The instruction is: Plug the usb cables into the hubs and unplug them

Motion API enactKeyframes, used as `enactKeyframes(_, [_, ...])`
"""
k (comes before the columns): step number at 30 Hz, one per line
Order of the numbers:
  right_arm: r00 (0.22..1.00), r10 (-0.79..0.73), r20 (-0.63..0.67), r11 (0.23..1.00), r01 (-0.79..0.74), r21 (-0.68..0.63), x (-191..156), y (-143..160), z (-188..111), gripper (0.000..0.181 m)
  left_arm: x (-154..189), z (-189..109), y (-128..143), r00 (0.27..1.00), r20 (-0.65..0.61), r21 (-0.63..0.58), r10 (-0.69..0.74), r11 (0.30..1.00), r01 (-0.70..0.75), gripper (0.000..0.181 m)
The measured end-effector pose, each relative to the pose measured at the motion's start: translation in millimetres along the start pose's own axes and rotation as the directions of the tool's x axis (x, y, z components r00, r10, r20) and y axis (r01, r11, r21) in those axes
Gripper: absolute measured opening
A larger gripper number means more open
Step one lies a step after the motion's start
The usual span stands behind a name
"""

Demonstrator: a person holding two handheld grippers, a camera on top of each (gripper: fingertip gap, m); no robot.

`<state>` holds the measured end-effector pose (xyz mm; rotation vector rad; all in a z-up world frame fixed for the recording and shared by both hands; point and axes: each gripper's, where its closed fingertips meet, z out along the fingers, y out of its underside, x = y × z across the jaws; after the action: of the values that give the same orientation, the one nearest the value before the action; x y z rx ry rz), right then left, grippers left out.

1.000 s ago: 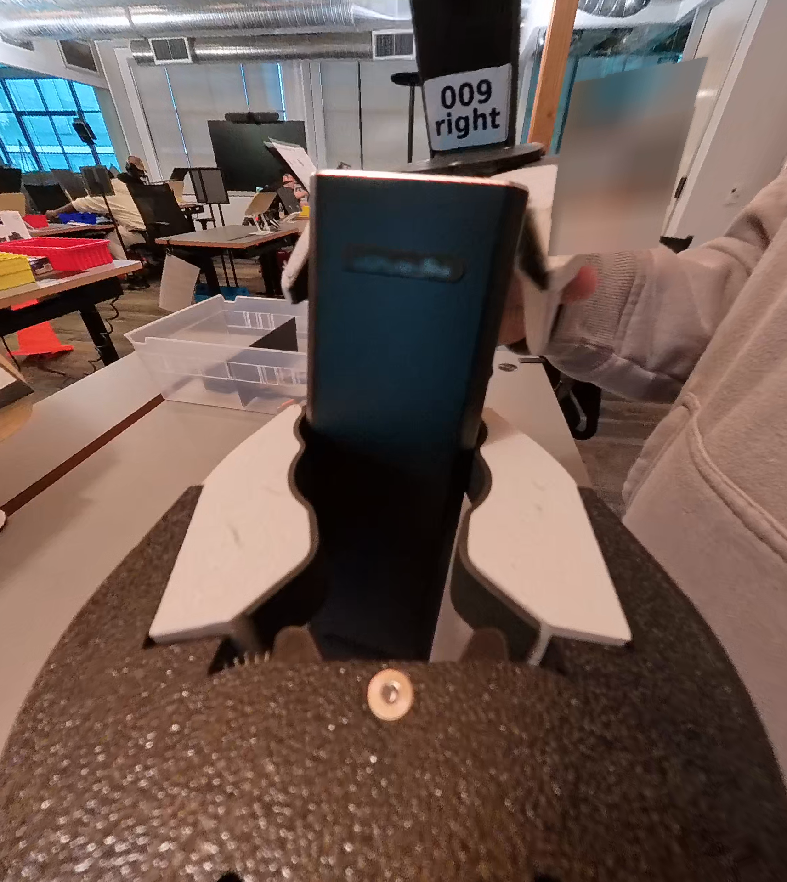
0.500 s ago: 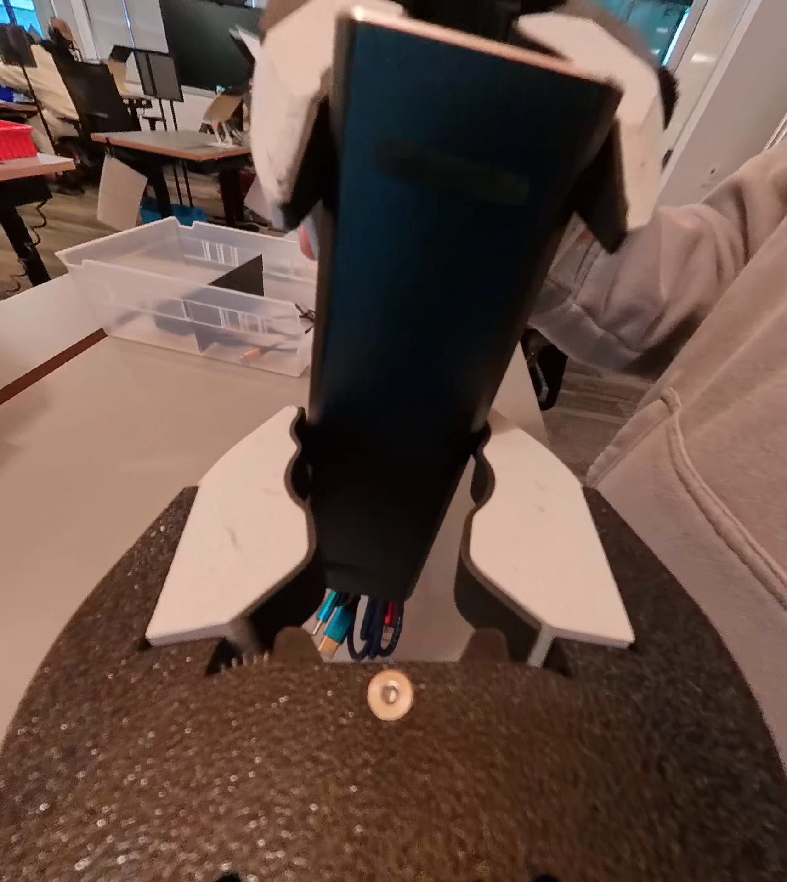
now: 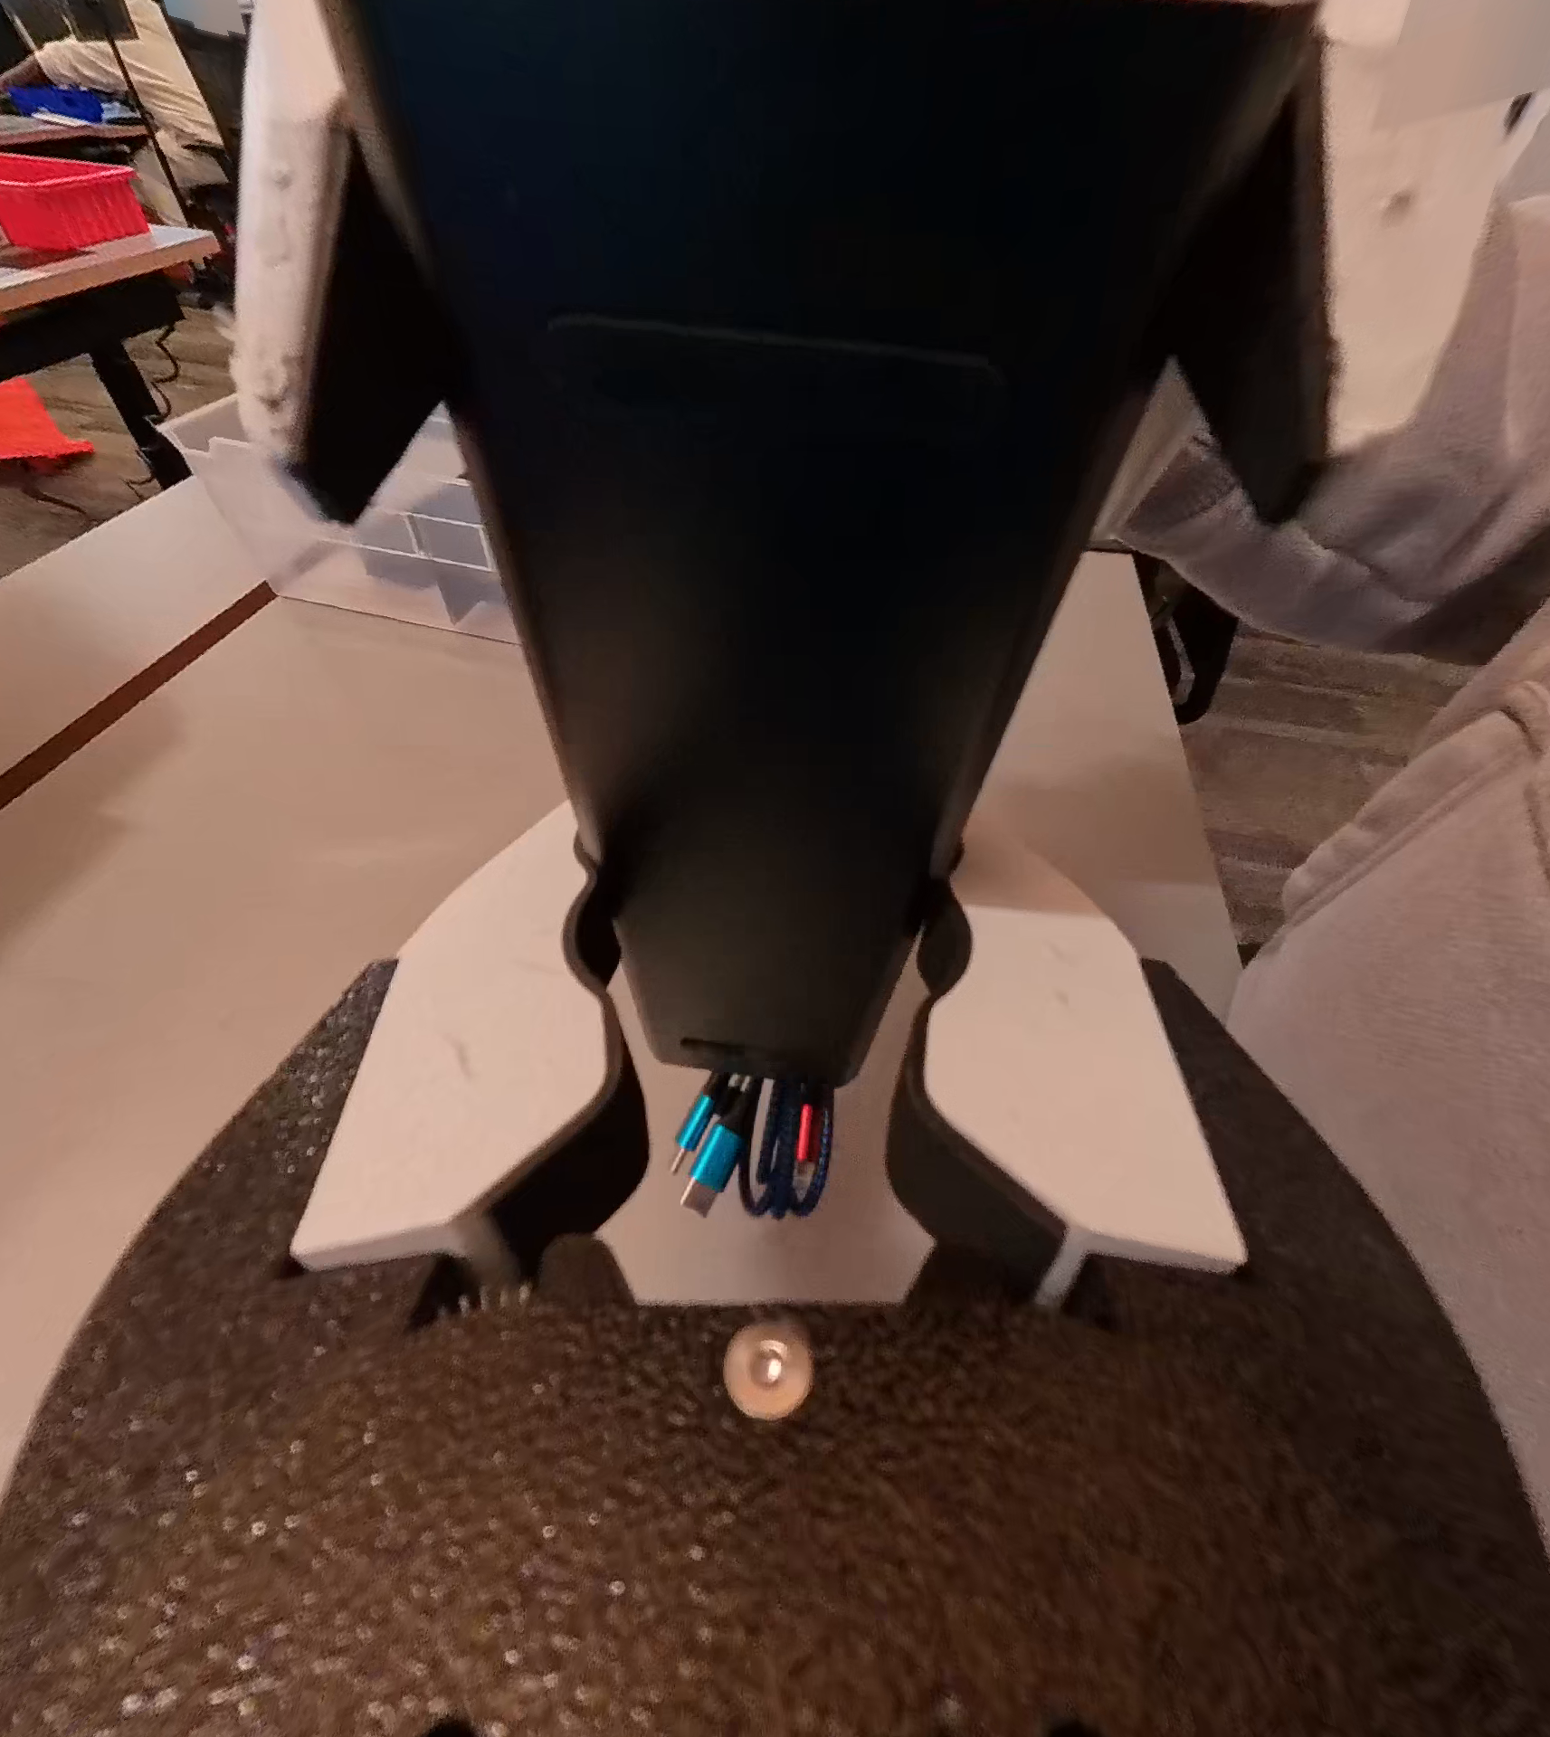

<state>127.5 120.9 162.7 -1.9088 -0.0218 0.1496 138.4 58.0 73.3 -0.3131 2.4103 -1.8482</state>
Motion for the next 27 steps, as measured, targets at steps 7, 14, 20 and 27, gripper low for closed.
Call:
enactKeyframes(7, [0.999,0.042,-0.008,0.997,-0.041,0.068,2,1,-10,0.072,-5,-2,-3,0.999,0.027,0.043,-0.028,0.999,0.027,0.062])
enactKeyframes(14, [0.978,0.192,-0.079,0.979,-0.196,-0.050,17,48,-37,0.058,-10,-14,-10,0.998,0.032,0.101,-0.051,0.994,0.048,0.062])
enactKeyframes(20, [0.877,0.472,0.087,0.881,-0.467,-0.075,4,70,-27,0.031,-7,-17,-14,0.998,0.041,0.093,0.036,0.995,-0.040,0.062])
enactKeyframes(27, [0.681,0.689,0.248,0.722,-0.676,-0.148,-10,65,-9,0.011,-1,-15,-7,0.991,0.043,0.061,0.124,0.990,-0.126,0.062])
